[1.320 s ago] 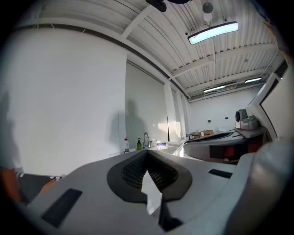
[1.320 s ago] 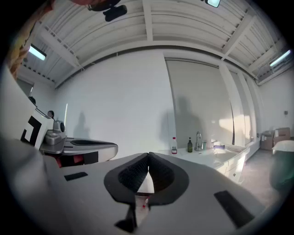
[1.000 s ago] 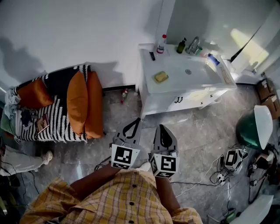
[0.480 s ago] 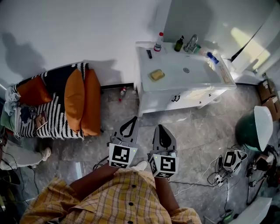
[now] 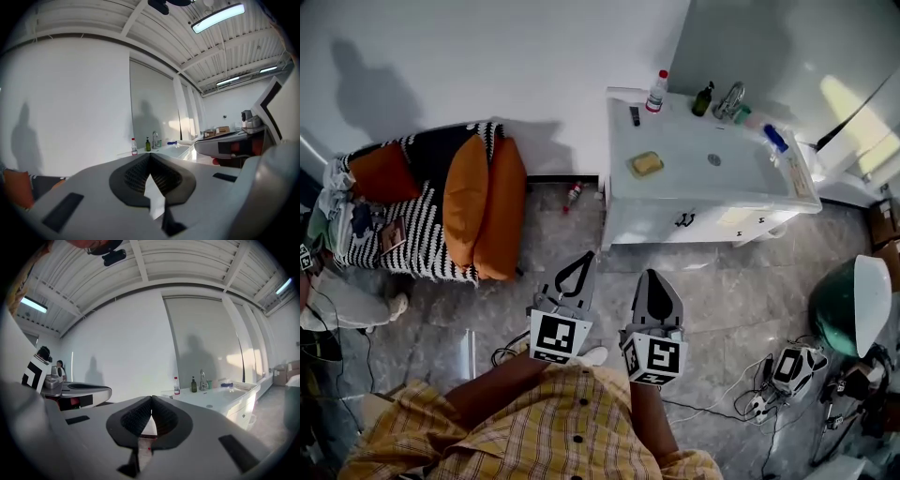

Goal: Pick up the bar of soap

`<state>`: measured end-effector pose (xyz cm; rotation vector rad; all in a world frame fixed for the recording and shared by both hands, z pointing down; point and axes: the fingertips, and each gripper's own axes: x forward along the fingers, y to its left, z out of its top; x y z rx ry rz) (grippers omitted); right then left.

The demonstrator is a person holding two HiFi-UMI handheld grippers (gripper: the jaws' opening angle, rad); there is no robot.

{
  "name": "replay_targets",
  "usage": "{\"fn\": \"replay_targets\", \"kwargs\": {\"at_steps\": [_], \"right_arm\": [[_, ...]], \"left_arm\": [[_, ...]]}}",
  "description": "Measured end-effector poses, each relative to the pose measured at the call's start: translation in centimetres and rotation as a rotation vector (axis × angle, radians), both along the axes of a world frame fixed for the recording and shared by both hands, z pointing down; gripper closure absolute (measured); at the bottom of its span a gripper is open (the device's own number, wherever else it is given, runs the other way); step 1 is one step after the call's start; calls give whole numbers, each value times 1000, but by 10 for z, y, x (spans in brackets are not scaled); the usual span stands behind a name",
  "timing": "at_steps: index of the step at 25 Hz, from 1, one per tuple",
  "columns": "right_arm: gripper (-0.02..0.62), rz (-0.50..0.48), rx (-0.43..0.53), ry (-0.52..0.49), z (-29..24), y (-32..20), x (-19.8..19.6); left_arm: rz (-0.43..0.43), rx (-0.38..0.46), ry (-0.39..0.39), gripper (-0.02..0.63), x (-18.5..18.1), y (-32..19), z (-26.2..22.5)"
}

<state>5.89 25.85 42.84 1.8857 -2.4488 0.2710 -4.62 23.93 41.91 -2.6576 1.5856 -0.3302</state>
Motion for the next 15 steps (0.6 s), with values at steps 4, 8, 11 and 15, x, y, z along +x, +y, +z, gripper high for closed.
{"fn": "replay_targets", "kwargs": {"at_steps": [4,8,11,15], "right_arm": [[577,-20,-17,8,6,-33,-4],[577,-3,-26,33,11,-88,3],[577,5,-29,63,10,-141,9],[577,12,-42,76,12,-210,10]], "left_arm": [[-12,-22,-1,595,-2,-32,10],[11,-13,31,595,9,-91,16],[39,-23,53,595,22,-147,12],[66,-20,62,595,34,-220,6]]}}
